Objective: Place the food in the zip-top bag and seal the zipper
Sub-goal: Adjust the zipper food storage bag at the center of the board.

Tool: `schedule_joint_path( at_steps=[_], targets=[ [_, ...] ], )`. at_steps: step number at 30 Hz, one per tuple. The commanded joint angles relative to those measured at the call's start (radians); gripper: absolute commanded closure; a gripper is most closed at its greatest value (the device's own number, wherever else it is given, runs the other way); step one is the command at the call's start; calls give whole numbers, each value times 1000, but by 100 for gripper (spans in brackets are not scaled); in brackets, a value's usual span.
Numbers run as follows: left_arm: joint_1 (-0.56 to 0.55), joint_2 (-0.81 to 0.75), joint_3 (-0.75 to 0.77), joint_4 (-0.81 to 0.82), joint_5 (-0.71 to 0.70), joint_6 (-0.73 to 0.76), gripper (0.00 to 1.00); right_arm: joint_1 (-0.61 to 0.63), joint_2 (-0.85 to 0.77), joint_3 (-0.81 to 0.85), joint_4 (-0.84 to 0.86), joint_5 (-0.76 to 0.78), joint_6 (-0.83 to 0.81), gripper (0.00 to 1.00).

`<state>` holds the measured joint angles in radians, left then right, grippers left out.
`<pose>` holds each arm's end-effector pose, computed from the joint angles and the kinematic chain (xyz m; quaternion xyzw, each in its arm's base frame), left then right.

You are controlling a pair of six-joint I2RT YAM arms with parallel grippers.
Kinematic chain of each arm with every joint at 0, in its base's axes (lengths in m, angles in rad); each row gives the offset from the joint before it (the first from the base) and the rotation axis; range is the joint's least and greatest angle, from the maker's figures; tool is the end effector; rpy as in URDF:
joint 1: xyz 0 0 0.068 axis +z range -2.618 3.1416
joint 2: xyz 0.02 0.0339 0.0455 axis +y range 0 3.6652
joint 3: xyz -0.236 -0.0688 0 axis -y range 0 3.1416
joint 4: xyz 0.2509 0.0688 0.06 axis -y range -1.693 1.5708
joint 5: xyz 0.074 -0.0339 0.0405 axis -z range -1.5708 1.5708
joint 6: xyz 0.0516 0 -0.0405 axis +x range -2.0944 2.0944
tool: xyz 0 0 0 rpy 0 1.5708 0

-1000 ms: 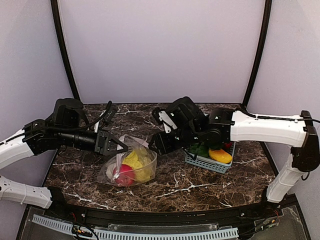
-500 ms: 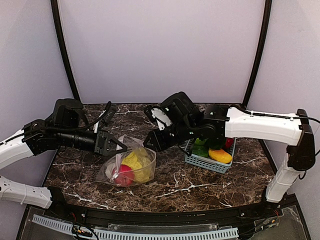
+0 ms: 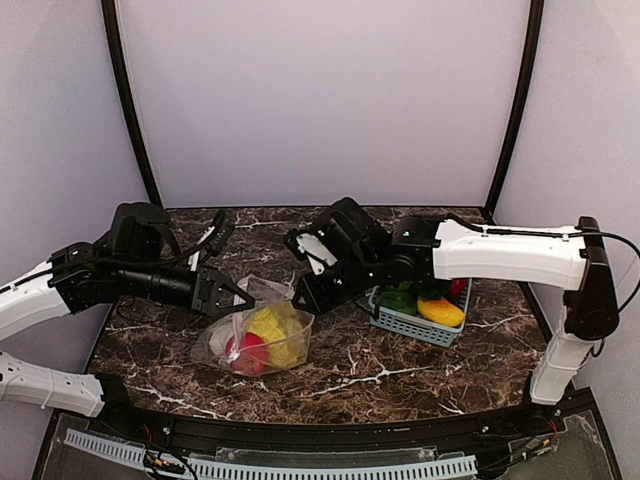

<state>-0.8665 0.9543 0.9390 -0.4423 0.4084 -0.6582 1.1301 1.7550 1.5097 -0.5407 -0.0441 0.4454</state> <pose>0.1425 -0.1994 0.3086 0.1930 0.8158 -0.4818 0.2552 0.1728 0.3717 0.2540 -0.3181 0.8673 0.2853 0.2553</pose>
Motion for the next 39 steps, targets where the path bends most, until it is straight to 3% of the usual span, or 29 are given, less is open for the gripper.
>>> schedule_joint_path(
  at_steps=[1, 5, 11, 15, 20, 29, 32, 37, 38, 39],
  targets=[
    [8, 6, -22, 11, 10, -2, 99, -2, -27, 14, -1, 32, 2, 89],
    [9, 20, -20, 10, -3, 10, 99, -3, -43, 39, -7, 53, -8, 100],
    [12, 34, -19, -38, -53, 43, 99, -3, -78, 168, -57, 131, -21, 100],
    [12, 18, 147, -163, -152, 131, 99, -3, -136, 237, 28, 129, 6, 100],
    [18, 14, 240, -226, -191, 163, 99, -3, -169, 227, 137, 103, 11, 100],
    [17, -27, 99, -37, -149, 27, 99, -1, -225, 112, 105, 207, 81, 100],
    [18, -4, 105, -36, -125, 25, 99, 0, -237, 68, 44, 302, 109, 100],
    [18, 29, 113, -46, -95, 31, 99, 0, -256, 21, 38, 277, 124, 100],
    [17, 28, 113, -41, -95, 31, 99, -1, -259, 18, 44, 263, 118, 98],
    [18, 24, 113, -38, -95, 31, 99, -3, -261, 18, 48, 252, 114, 89]
  ],
)
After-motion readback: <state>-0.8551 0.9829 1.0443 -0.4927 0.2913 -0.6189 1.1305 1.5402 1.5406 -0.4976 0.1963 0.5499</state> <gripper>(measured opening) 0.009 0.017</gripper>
